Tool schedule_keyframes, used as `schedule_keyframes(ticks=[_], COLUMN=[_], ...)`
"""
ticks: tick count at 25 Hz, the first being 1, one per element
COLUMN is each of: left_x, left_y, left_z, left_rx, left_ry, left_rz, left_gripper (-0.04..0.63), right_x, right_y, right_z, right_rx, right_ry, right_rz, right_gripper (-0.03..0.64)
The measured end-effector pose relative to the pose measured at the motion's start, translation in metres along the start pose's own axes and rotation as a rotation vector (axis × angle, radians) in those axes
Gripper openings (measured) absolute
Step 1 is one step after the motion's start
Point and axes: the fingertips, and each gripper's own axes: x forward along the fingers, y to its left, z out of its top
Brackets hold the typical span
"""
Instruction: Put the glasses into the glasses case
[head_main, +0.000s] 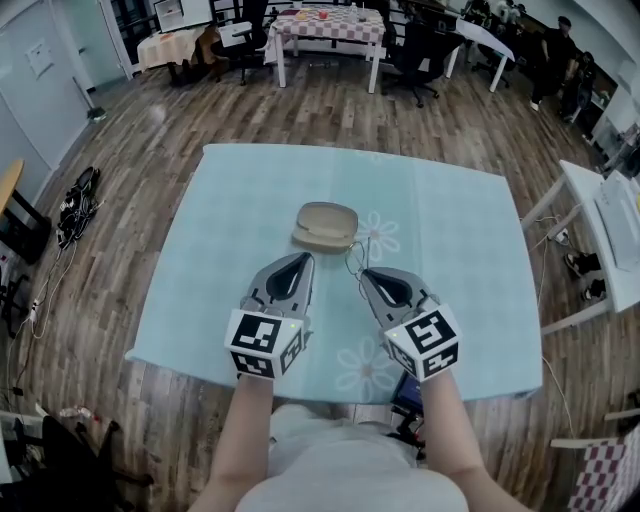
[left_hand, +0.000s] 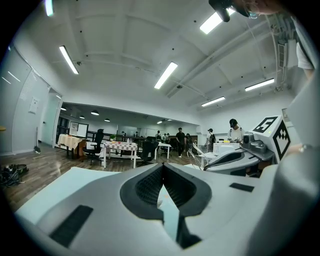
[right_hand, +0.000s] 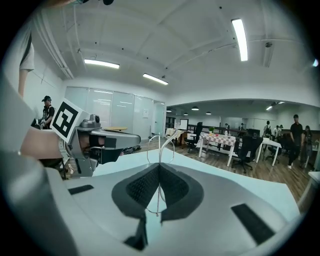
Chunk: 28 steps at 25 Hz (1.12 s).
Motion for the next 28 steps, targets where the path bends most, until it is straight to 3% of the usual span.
schedule_keyframes(ticks=[8, 28], left_x=[0.028, 0.079], left_y=[0.034, 0.081], left_z=[-0.022, -0.066], left_rx=[-0.023, -0.056], left_ry=[0.055, 0.119], left_rz=[-0.015, -0.051], left_gripper=[0.009, 0.009], right_x=[0.055, 0.176], right_y=[-0.026, -0.072], right_z=[-0.004, -0.042], right_rx=[-0.071, -0.383], right_ry=[0.064, 0.288], right_rz=[0.004, 0.136], right_gripper=[0.009, 0.009])
